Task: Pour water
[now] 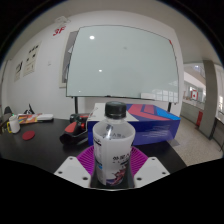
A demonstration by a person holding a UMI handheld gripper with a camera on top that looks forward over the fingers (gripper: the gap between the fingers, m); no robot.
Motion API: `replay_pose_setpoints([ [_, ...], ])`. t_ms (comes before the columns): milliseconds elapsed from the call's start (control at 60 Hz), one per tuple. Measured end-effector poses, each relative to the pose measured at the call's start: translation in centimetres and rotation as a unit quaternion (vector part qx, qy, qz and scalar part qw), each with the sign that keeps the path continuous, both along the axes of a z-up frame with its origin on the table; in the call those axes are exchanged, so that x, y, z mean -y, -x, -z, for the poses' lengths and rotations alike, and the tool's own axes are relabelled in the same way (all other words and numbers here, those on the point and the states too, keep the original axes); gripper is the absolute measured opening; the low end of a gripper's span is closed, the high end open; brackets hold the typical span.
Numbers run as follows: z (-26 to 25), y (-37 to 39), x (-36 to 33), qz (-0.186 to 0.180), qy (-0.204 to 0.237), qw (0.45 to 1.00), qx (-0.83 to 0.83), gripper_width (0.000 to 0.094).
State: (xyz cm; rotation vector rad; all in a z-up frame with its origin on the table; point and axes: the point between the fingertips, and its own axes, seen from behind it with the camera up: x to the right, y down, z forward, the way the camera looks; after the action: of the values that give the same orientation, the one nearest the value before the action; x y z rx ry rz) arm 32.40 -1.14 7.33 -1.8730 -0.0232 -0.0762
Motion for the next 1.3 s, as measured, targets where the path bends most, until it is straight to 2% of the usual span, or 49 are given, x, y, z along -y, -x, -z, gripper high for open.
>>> replay_pose_setpoints([
  [50,0.2,-0.1,-0.2,0.0,-0.002,1.0,-0.001,0.0398],
  [233,0.0,-0.8,-0.1,0.024,-0.001,1.0,0.007,0.0399],
  [383,-3.5,-0.6,-0.5,0.045,-0.014,0.998,0.05,0.0399],
  [617,-15.4,4.3,-2.6,0.081,-0.077,0.97,0.215,0.0398],
  [717,-21.1,8.9,-3.7,0.095,-0.109,0.936,0.322,0.0398],
  [800,-25.5,14.5,-4.8,0.089,-0.135,0.893,0.421,0.0399],
  [900,-28.3,23.6,-6.8,0.052,-0.163,0.821,0.544,0.0397],
  [983,-27.5,31.6,-8.6,0.001,-0.172,0.749,0.64,0.0398],
  [1133,-20.7,43.1,-11.5,-0.118,-0.162,0.617,0.761,0.0402],
  [1300,-13.2,49.5,-13.1,-0.189,-0.137,0.487,0.842,0.0398],
])
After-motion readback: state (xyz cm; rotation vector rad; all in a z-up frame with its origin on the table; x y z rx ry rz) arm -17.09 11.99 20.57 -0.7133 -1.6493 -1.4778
